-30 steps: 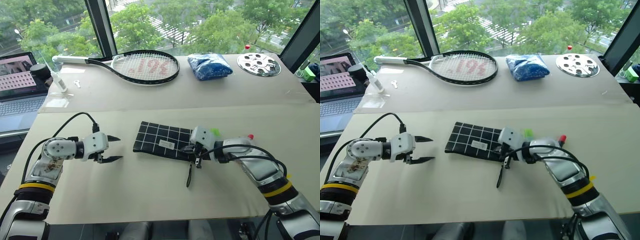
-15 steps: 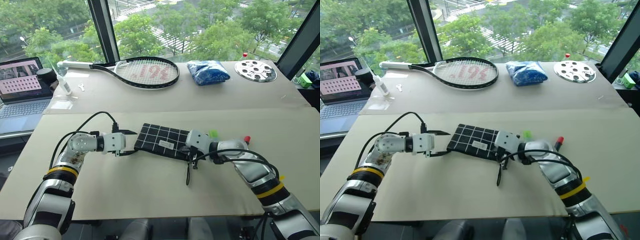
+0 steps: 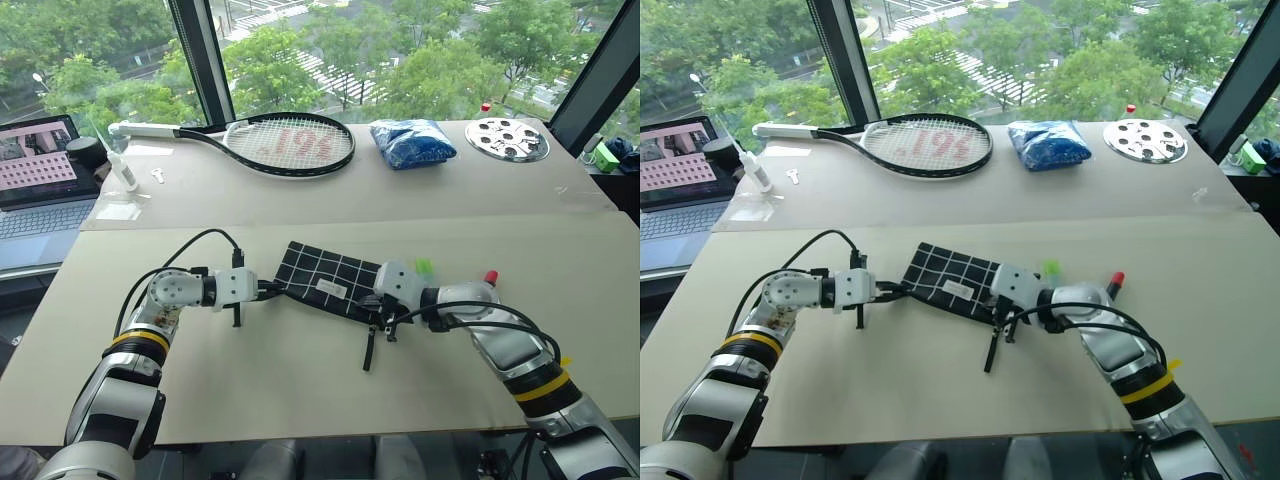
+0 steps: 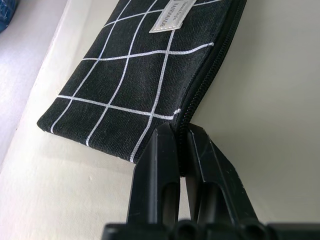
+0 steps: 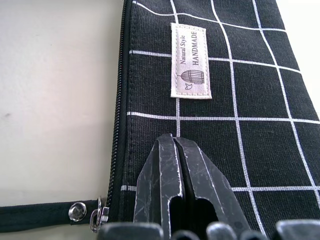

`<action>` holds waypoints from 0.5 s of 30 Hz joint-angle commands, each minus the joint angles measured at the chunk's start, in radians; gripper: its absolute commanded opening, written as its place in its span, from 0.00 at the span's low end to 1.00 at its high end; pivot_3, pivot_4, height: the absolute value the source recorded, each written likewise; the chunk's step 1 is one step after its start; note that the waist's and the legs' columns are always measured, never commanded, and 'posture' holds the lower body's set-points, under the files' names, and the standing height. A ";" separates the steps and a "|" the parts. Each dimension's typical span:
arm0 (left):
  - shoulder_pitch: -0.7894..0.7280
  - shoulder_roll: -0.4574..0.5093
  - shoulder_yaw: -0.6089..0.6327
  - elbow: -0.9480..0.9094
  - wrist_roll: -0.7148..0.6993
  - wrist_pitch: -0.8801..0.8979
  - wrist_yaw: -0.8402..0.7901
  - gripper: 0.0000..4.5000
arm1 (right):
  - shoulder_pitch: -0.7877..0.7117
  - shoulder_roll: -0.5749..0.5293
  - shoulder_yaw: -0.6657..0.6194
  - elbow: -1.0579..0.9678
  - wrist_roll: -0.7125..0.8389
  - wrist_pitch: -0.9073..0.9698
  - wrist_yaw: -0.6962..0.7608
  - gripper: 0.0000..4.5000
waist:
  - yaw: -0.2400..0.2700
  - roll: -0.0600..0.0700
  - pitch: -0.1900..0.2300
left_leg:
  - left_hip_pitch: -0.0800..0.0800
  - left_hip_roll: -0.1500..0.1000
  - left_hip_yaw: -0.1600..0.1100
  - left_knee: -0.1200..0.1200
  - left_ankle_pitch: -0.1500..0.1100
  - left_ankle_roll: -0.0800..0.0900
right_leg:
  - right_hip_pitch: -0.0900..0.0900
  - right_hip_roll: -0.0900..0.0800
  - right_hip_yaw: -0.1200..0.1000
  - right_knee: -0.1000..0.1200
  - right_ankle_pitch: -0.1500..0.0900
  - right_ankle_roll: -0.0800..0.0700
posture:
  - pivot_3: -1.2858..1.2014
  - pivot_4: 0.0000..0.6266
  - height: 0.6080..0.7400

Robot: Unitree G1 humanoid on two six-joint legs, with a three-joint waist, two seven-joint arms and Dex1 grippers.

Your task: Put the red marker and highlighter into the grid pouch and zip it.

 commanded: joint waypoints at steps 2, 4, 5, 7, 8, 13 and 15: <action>0.026 0.006 0.061 -0.090 -0.094 0.144 -0.021 0.01 | -0.104 0.131 -0.172 0.120 0.049 -0.053 -0.180 0.00 | -0.008 -0.001 0.001 | -0.001 0.000 0.000 0.000 0.000 0.000 | -0.002 0.000 0.000 0.000 0.000 0.000 | 0.52 0.24 1.00; 0.055 0.010 0.080 -0.152 -0.121 0.226 -0.015 0.00 | -0.171 0.169 -0.265 0.193 0.068 -0.035 -0.269 0.13 | -0.019 -0.001 0.002 | -0.002 0.001 -0.001 0.000 0.000 0.000 | -0.005 0.000 0.001 0.001 0.001 -0.001 | 0.52 0.24 1.00; 0.070 0.013 0.087 -0.180 -0.127 0.258 -0.007 0.00 | -0.176 0.166 -0.279 0.189 0.075 -0.030 -0.265 0.18 | -0.020 -0.001 0.002 | -0.007 0.000 -0.003 0.000 0.001 -0.001 | -0.011 0.000 0.003 0.001 0.002 -0.002 | 0.52 0.24 1.00; 0.111 0.021 0.100 -0.244 -0.140 0.322 0.013 0.00 | -0.184 0.154 -0.301 0.148 0.088 0.000 -0.255 0.32 | -0.023 -0.001 0.001 | -0.014 0.001 -0.004 0.002 0.002 -0.002 | -0.017 0.000 0.002 0.003 0.004 -0.002 | 0.52 0.24 1.00; 0.127 0.024 0.106 -0.272 -0.144 0.352 0.024 0.00 | -0.187 0.150 -0.313 0.126 0.101 0.016 -0.247 0.39 | -0.024 -0.001 0.001 | -0.015 0.001 -0.004 0.003 0.002 -0.002 | -0.018 0.001 0.000 0.004 0.005 -0.003 | 0.52 0.24 1.00; 0.228 0.011 0.173 -0.483 -0.209 0.574 0.133 0.00 | -0.204 0.101 -0.408 0.042 0.195 0.176 -0.239 0.79 | -0.035 -0.001 0.001 | -0.025 0.000 -0.006 0.004 0.000 0.000 | -0.029 -0.001 0.000 0.002 0.006 -0.002 | 0.52 0.24 1.00; 0.271 -0.006 0.208 -0.587 -0.251 0.697 0.199 0.00 | -0.181 0.064 -0.426 -0.001 0.221 0.215 -0.220 0.86 | -0.039 -0.001 0.001 | -0.032 -0.001 -0.006 0.009 0.000 0.000 | -0.033 -0.001 0.000 0.003 0.007 -0.001 | 0.52 0.24 1.00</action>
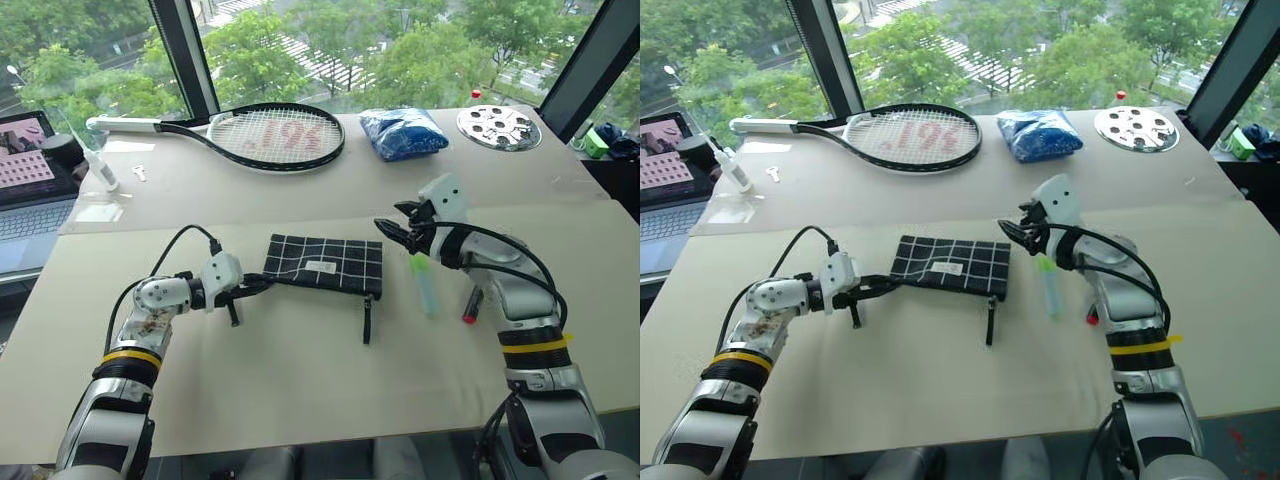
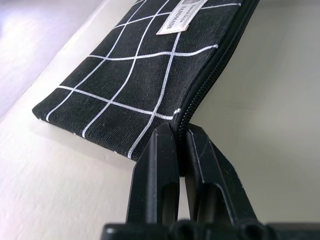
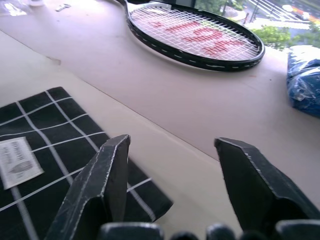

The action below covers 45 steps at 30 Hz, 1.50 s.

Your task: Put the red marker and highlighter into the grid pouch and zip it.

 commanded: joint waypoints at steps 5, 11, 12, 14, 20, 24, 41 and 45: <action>0.132 -0.037 0.107 -0.368 -0.128 0.435 0.225 0.00 | 0.095 -0.123 -0.127 -0.195 0.120 0.154 0.038 0.86 | 0.001 0.000 0.000 | 0.000 0.000 0.000 0.000 0.000 0.000 | 0.001 0.000 0.000 -0.001 0.001 0.000 | 0.52 0.24 1.00; 0.155 -0.076 0.122 -0.530 -0.184 0.643 0.336 0.00 | 0.201 -0.151 -0.123 -0.298 0.149 0.196 0.030 0.86 | 0.011 0.000 0.000 | 0.001 0.000 0.003 0.001 0.000 0.000 | 0.001 0.000 0.001 -0.001 0.002 -0.001 | 0.52 0.24 1.00; 0.151 -0.082 0.118 -0.544 -0.188 0.660 0.344 0.00 | 0.205 -0.137 -0.110 -0.310 0.147 0.203 0.017 0.86 | 0.011 0.000 0.000 | 0.001 0.000 0.003 0.002 0.000 0.000 | 0.001 0.000 0.001 -0.001 0.002 -0.001 | 0.52 0.24 1.00; 0.137 -0.095 0.116 -0.559 -0.198 0.691 0.360 0.00 | 0.207 -0.094 -0.072 -0.326 0.145 0.215 -0.015 0.86 | 0.011 0.000 0.000 | 0.001 0.001 0.004 0.002 0.000 0.000 | 0.001 0.000 0.002 -0.001 0.003 -0.001 | 0.52 0.24 1.00; 0.108 -0.106 0.108 -0.565 -0.212 0.726 0.369 0.00 | 0.184 0.026 0.073 -0.242 0.035 0.167 -0.138 0.86 | 0.015 0.000 0.000 | 0.001 0.001 0.005 0.003 0.000 0.000 | 0.001 0.000 0.002 -0.001 0.003 -0.002 | 0.52 0.24 1.00; 0.106 -0.101 0.097 -0.558 -0.200 0.724 0.362 0.00 | 0.114 0.079 0.107 -0.128 -0.040 0.110 -0.210 0.86 | 0.015 0.000 0.000 | 0.001 0.000 0.005 0.004 0.000 0.000 | 0.001 0.000 0.002 -0.001 0.005 -0.002 | 0.52 0.24 1.00; 0.134 -0.106 0.061 -0.572 -0.188 0.714 0.368 0.00 | -0.026 0.192 0.128 0.090 -0.098 0.000 -0.229 0.81 | 0.009 0.000 0.000 | 0.001 0.001 0.005 0.004 0.000 -0.001 | 0.001 0.001 0.002 -0.001 0.006 -0.002 | 0.52 0.24 1.00; 0.136 -0.107 0.057 -0.574 -0.187 0.714 0.370 0.00 | -0.032 0.198 0.142 0.096 -0.093 -0.017 -0.196 0.53 | 0.007 0.000 0.000 | 0.001 0.001 0.005 0.004 0.000 -0.001 | 0.001 0.001 0.002 -0.001 0.006 -0.002 | 0.52 0.24 1.00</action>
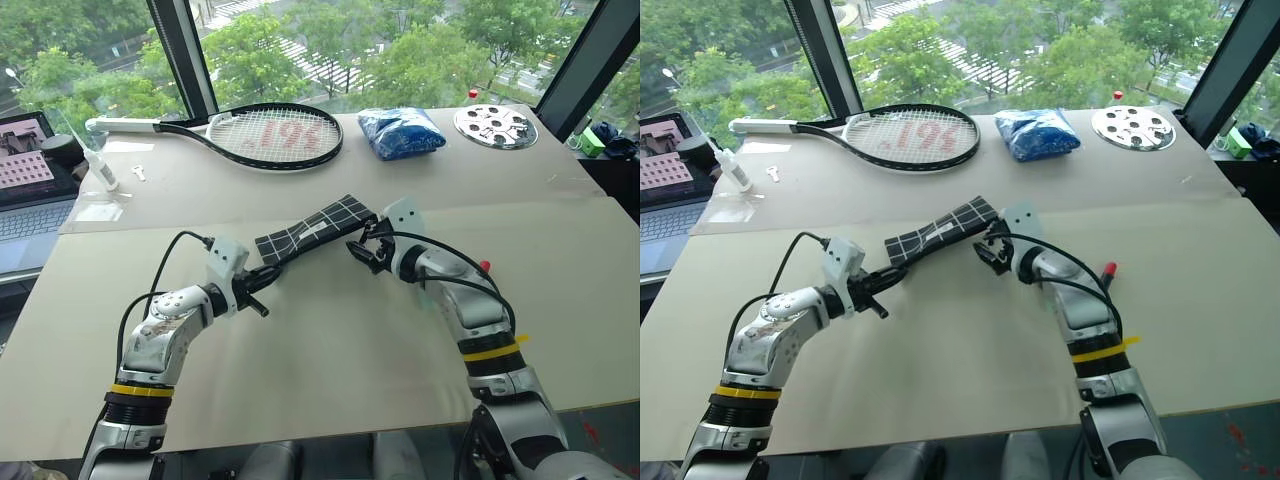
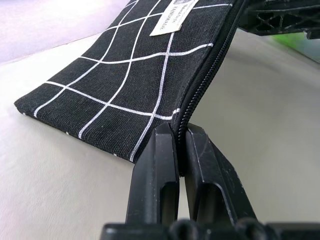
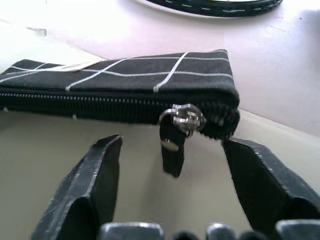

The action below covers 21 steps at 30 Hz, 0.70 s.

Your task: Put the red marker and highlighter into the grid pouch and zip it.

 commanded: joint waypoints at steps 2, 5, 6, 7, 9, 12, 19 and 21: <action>-0.001 0.006 0.001 -0.040 0.005 -0.015 0.003 0.00 | -0.017 0.010 0.014 -0.030 0.006 -0.035 0.042 0.38 | -0.002 0.000 0.000 | 0.000 0.000 0.000 0.000 0.000 0.000 | 0.000 0.000 0.000 0.000 0.000 0.000 | 0.52 0.24 1.00; -0.004 0.003 0.004 -0.037 0.005 -0.016 0.006 0.00 | -0.010 0.014 0.028 -0.043 0.008 -0.033 0.063 0.15 | -0.005 0.000 0.000 | 0.000 0.000 0.000 0.000 0.000 0.000 | 0.000 0.000 0.000 0.000 0.000 0.000 | 0.52 0.24 1.00; -0.005 0.002 0.004 -0.035 0.006 -0.017 0.006 0.00 | -0.009 0.014 0.035 -0.041 0.001 -0.036 0.064 0.08 | -0.006 0.000 0.000 | 0.000 0.000 0.000 0.000 0.000 0.000 | 0.000 0.000 0.000 0.000 0.000 0.000 | 0.52 0.24 1.00; -0.006 0.001 0.004 -0.034 0.006 -0.017 0.007 0.00 | -0.009 0.015 0.040 -0.038 -0.005 -0.039 0.062 0.01 | -0.007 0.000 0.000 | 0.000 0.000 0.000 0.000 0.000 0.000 | 0.000 0.000 0.000 0.000 0.000 0.000 | 0.52 0.24 1.00; -0.007 0.000 0.005 -0.034 0.005 -0.017 0.008 0.00 | -0.010 0.015 0.051 -0.032 -0.022 -0.041 0.053 0.01 | -0.008 0.000 0.000 | 0.000 0.000 0.000 0.000 0.000 0.000 | 0.000 0.000 0.000 0.000 0.000 0.000 | 0.52 0.24 1.00; -0.007 -0.003 0.007 -0.034 0.002 -0.015 0.008 0.00 | -0.016 0.021 0.079 -0.024 -0.068 -0.051 0.025 0.01 | -0.011 0.000 0.000 | 0.000 0.000 0.000 0.000 0.000 0.000 | 0.000 0.000 0.000 0.000 0.000 0.000 | 0.52 0.24 1.00; -0.012 -0.004 0.004 -0.024 0.003 -0.019 0.005 0.00 | -0.048 0.069 0.193 -0.026 -0.162 -0.078 0.026 0.01 | -0.022 0.000 0.000 | 0.000 0.000 0.000 0.000 0.000 0.000 | 0.000 0.000 0.000 0.000 0.000 0.000 | 0.52 0.24 1.00; -0.014 -0.005 0.002 -0.022 0.003 -0.020 0.004 0.00 | -0.058 0.083 0.215 -0.039 -0.164 -0.069 0.047 0.01 | -0.022 0.000 0.000 | 0.000 0.000 0.000 0.000 0.000 0.000 | 0.000 0.000 0.000 0.001 0.000 0.000 | 0.52 0.24 1.00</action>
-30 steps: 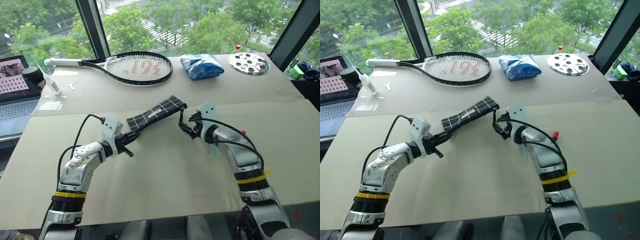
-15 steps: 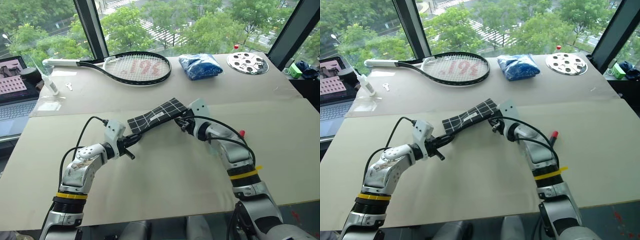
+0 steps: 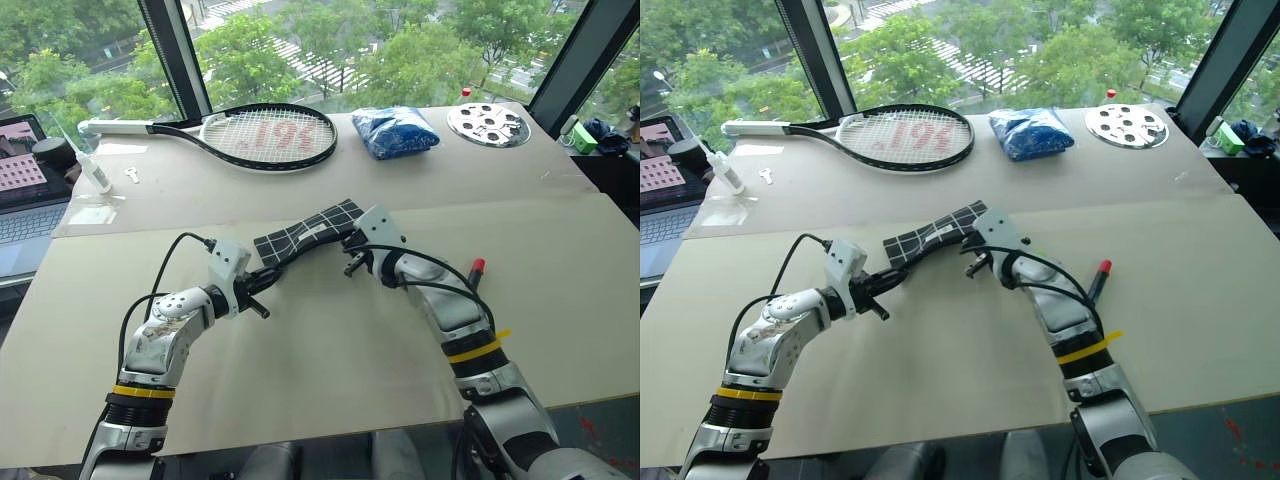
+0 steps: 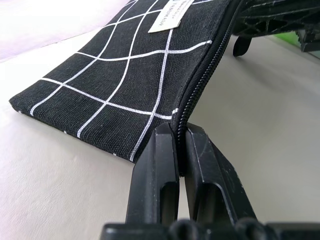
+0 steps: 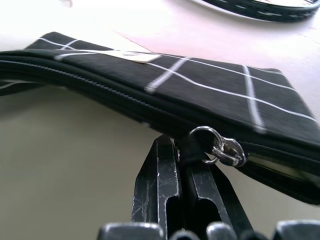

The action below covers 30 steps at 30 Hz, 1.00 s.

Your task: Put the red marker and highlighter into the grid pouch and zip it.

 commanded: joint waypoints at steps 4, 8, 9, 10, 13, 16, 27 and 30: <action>-0.022 -0.003 0.002 -0.014 -0.005 -0.022 -0.011 0.00 | -0.051 0.039 0.074 -0.093 0.034 0.020 0.131 0.01 | 0.000 0.000 0.000 | 0.000 0.000 0.000 0.000 0.000 0.000 | 0.000 0.000 0.000 0.000 0.000 0.000 | 0.52 0.24 1.00; -0.028 -0.005 -0.002 -0.010 -0.004 -0.022 -0.015 0.00 | -0.034 0.024 0.148 -0.156 0.086 0.077 0.288 0.01 | 0.000 0.000 0.000 | 0.000 0.000 0.000 0.000 0.000 0.000 | 0.000 0.000 0.000 0.000 0.000 0.000 | 0.52 0.24 1.00; -0.029 -0.004 -0.002 -0.008 -0.004 -0.022 -0.016 0.00 | -0.033 0.022 0.159 -0.157 0.087 0.082 0.305 0.01 | 0.000 0.000 0.000 | 0.000 0.000 -0.001 0.000 0.000 0.000 | 0.000 0.000 0.000 0.000 0.000 0.000 | 0.52 0.24 1.00; -0.031 -0.005 -0.002 -0.007 -0.004 -0.023 -0.017 0.00 | -0.035 0.026 0.166 -0.143 0.082 0.080 0.312 0.01 | 0.001 0.000 0.000 | 0.000 0.000 -0.001 0.000 0.000 0.000 | 0.000 0.000 0.000 0.000 0.000 0.000 | 0.52 0.24 1.00; -0.032 -0.005 -0.001 -0.006 -0.001 -0.025 -0.016 0.00 | -0.062 0.051 0.158 -0.039 0.045 0.040 0.271 0.01 | 0.000 0.000 0.000 | 0.000 0.000 -0.001 0.000 0.000 0.000 | 0.000 0.000 0.000 0.000 0.000 0.000 | 0.52 0.24 1.00; -0.028 -0.005 0.002 -0.016 -0.003 -0.020 -0.012 0.00 | -0.079 0.043 0.111 -0.006 0.049 0.024 0.259 0.18 | 0.000 0.000 0.000 | 0.000 0.000 -0.001 0.001 0.000 0.000 | 0.000 0.000 0.000 0.000 0.000 0.000 | 0.52 0.24 1.00; 0.015 0.003 0.038 -0.059 -0.027 -0.007 -0.009 0.00 | 0.065 -0.250 -0.321 -0.413 0.397 0.417 0.384 0.76 | 0.007 0.000 0.000 | 0.000 0.000 -0.001 -0.001 0.000 0.000 | 0.000 0.000 -0.001 -0.001 0.001 0.000 | 0.52 0.24 1.00; 0.017 -0.003 0.036 -0.064 -0.033 -0.005 -0.007 0.00 | 0.133 -0.322 -0.448 -0.503 0.453 0.487 0.354 0.76 | 0.017 0.000 0.000 | -0.001 0.000 0.000 0.000 0.000 0.000 | 0.000 0.000 -0.001 -0.001 0.001 0.000 | 0.52 0.24 1.00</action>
